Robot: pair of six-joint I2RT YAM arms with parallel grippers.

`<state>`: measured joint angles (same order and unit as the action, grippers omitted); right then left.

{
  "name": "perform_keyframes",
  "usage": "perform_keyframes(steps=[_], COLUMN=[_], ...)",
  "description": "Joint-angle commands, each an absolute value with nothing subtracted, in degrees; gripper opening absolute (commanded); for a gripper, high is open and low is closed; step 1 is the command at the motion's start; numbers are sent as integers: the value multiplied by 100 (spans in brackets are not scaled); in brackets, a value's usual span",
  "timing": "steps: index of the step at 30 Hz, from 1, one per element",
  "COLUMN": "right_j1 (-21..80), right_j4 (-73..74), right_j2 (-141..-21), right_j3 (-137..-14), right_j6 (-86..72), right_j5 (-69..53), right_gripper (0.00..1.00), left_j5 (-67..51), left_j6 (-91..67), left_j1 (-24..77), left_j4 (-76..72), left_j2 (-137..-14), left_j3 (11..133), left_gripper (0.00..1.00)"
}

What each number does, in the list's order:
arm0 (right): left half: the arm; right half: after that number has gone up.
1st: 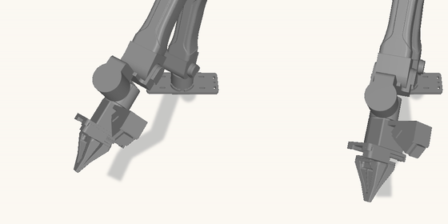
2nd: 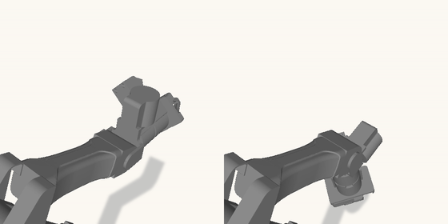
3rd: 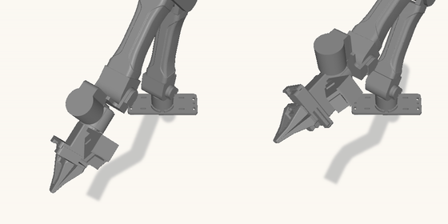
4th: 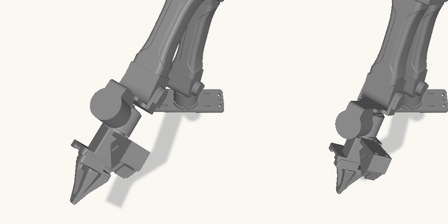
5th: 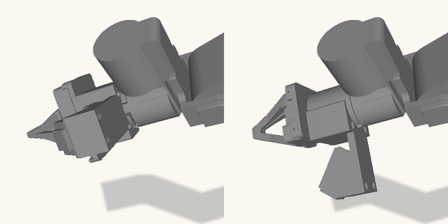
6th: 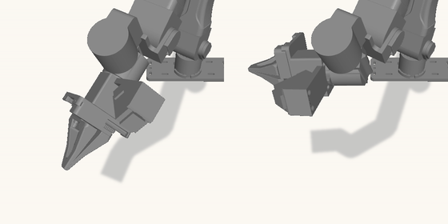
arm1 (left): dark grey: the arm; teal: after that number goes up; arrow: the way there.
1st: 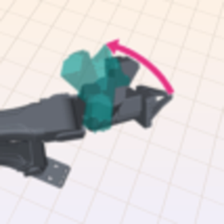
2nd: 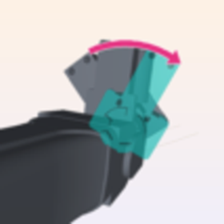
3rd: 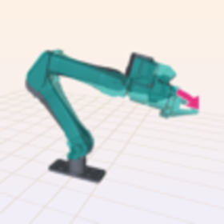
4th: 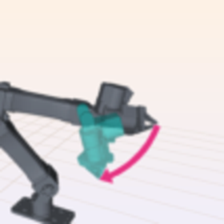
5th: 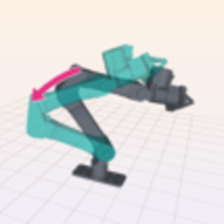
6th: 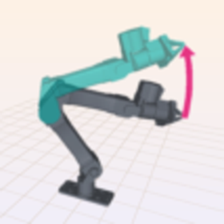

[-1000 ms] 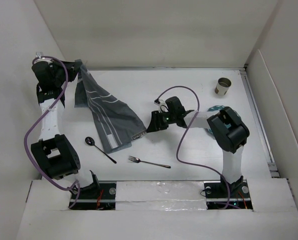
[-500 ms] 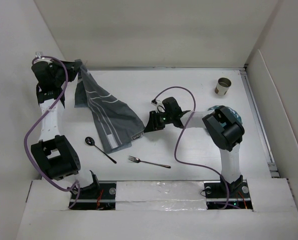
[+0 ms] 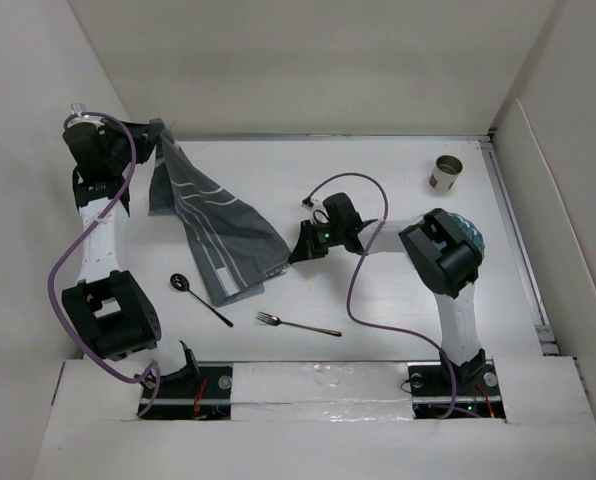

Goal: Set the dinner table for one person

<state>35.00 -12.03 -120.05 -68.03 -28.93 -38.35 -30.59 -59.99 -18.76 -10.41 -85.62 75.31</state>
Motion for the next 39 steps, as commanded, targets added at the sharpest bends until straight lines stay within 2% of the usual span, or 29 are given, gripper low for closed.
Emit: perform_keyframes(steps=[1, 6, 11, 14, 16, 17, 18, 20, 21, 23, 26, 28, 29, 30, 33, 35, 37, 38, 39], right_j1=[3358, 3085, 2717, 2305, 2075, 1770, 1767, 1504, 1416, 1144, 906, 800, 739, 738, 686, 633, 633, 633, 633], right_j4=[-1389, -977, 499, 1220, 1606, 2383, 2391, 3168, 3321, 3244, 2071, 1768, 1749, 1749, 1294, 803, 485, 205, 98], right_j2=[-11954, -10777, -9879, -10176, -10806, -11385, -11713, -12319, -12557, -12710, -11771, -11322, -10833, -10828, -10066, -9626, -9002, -8843, -8546], right_j3=[-6724, -6706, -7548, -8899, -10374, -12477, -12498, -14090, -15403, -15855, -14463, -13392, -12846, -12841, -11150, -9643, -8645, -7691, -7255], right_j6=[-2953, -2717, -2093, -1820, -1741, -1679, -1679, -1687, -1714, -1941, -2127, -1979, -1725, -1723, -1468, -1433, -1380, -1380, -1397], right_j5=[-3718, -3192, -1928, -1531, -1433, -1058, -1055, -800, -791, -905, -1098, -1107, -1151, -1151, -1151, -1230, -1387, -1397, -1441], right_gripper=[0, 0, 0, 0, 0, 0, 0, 0, 0, 0, 0, 0, 0, 0, 0, 0, 0, 0, 0], left_j5=[-3111, -3190, -3103, -2998, -2874, -2831, -2830, -2978, -3040, -3085, -3286, -3401, -3645, -3647, -4095, -4271, -4254, -4219, -4236], left_j6=[-5880, -5915, -5915, -6011, -6300, -6824, -6829, -7179, -7476, -7524, -7462, -7418, -7374, -7374, -7497, -7349, -7216, -7051, -6936], left_j1=[-1881, -1881, -1829, -1662, -1495, -1416, -1415, -1415, -1415, -1415, -1415, -1415, -1415, -1415, -1415, -1468, -1581, -1643, -1713], left_j4=[-1301, -1309, -1310, -1441, -1729, -2236, -2241, -2486, -2783, -2883, -2970, -3339, -3888, -3893, -4943, -5228, -5440, -5484, -5493], left_j2=[-8376, -8393, -8507, -8841, -9253, -9725, -9729, -10192, -10265, -10467, -10608, -10469, -10285, -10283, -9801, -9275, -8723, -8562, -8456], left_j3=[7620, 7646, 7935, 8199, 8603, 9100, 9105, 9736, 9921, 10588, 11118, 10778, 10236, 10231, 8661, 7352, 5942, 5532, 5146], left_gripper=[0, 0, 0, 0, 0, 0, 0, 0, 0, 0, 0, 0, 0, 0, 0, 0, 0, 0, 0])
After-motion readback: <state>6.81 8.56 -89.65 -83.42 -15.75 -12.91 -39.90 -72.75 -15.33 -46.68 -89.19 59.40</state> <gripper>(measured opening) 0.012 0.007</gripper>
